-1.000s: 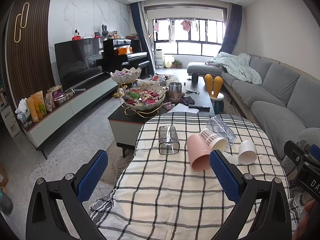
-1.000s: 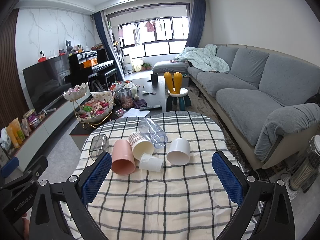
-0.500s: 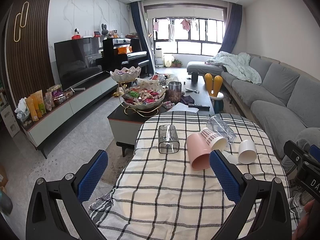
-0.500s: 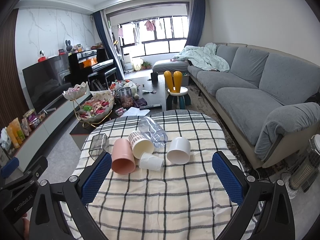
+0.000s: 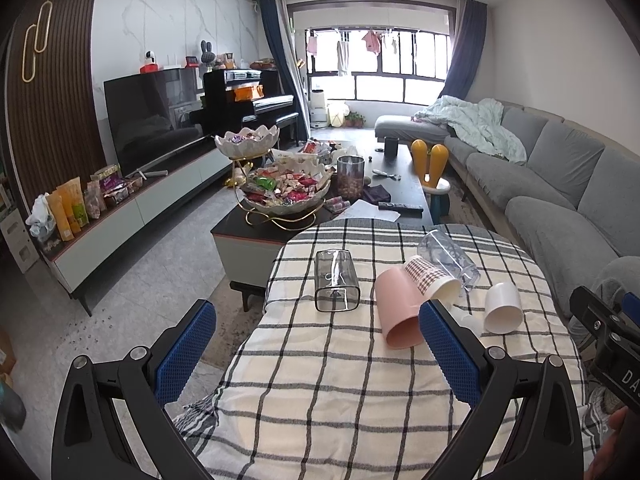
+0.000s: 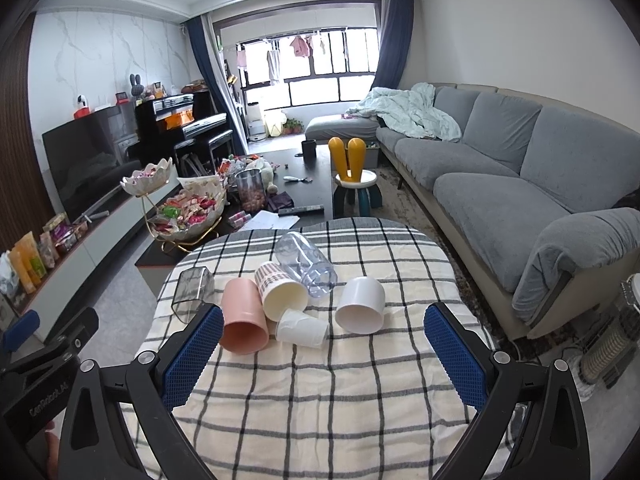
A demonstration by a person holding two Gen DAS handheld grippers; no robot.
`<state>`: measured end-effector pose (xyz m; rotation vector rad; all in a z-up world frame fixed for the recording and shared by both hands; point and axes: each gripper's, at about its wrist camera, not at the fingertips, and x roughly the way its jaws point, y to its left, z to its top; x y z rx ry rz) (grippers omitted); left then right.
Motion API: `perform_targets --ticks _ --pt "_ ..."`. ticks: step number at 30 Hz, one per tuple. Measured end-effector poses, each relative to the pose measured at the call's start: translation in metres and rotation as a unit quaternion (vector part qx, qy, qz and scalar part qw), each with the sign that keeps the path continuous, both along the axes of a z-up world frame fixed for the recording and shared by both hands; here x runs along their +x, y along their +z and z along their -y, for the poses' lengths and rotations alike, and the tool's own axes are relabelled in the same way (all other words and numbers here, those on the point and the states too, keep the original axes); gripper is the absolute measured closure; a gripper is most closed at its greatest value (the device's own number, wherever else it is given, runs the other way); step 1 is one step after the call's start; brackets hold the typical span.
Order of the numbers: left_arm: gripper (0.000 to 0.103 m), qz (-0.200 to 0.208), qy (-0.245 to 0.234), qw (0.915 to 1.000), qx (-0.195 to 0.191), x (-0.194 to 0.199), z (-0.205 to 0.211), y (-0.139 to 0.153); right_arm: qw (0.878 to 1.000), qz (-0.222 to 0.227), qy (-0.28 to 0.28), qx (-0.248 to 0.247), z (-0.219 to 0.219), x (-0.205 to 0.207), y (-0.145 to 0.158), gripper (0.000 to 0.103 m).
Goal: Flip cup upside down
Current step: 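Reach the left gripper to the upright clear plastic cup and close on it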
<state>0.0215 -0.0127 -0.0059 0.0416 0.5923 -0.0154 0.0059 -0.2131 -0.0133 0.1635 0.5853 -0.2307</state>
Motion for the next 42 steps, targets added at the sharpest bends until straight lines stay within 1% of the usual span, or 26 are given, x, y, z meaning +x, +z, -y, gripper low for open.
perform_targets --ticks 3,9,16,24,33,36,38,40,42 --pt "0.0 -0.013 -0.001 0.9999 -0.002 0.022 0.0 -0.008 1.0 -0.004 -0.001 -0.002 0.002 0.01 -0.002 0.002" --pt "0.0 -0.037 0.0 0.9993 0.005 0.064 0.006 -0.021 1.0 -0.018 -0.003 -0.006 0.005 0.04 -0.007 0.002" --pt "0.0 -0.089 -0.001 0.996 0.009 0.128 0.017 -0.047 0.999 -0.036 -0.01 -0.008 0.009 0.08 -0.014 0.002" --pt "0.0 -0.145 0.001 0.9893 0.018 0.191 0.023 -0.091 0.998 -0.061 -0.017 0.0 0.014 0.125 -0.034 0.002" --pt "0.001 -0.192 0.008 0.9808 0.032 0.232 0.024 -0.131 0.996 -0.089 -0.016 0.018 0.015 0.162 -0.059 0.002" --pt "0.005 -0.207 0.007 0.9774 0.04 0.242 0.025 -0.143 0.995 -0.1 -0.015 0.025 0.014 0.172 -0.068 0.002" --pt "0.011 -0.218 0.004 0.9751 0.04 0.247 0.026 -0.149 0.994 -0.107 -0.015 0.032 0.016 0.176 -0.074 0.002" --pt "0.016 -0.228 0.001 0.9731 0.035 0.251 0.027 -0.155 0.993 -0.112 -0.016 0.036 0.015 0.181 -0.078 0.002" --pt "0.02 -0.234 -0.003 0.9722 0.018 0.253 0.024 -0.158 0.993 -0.115 -0.016 0.039 0.014 0.183 -0.082 0.002"
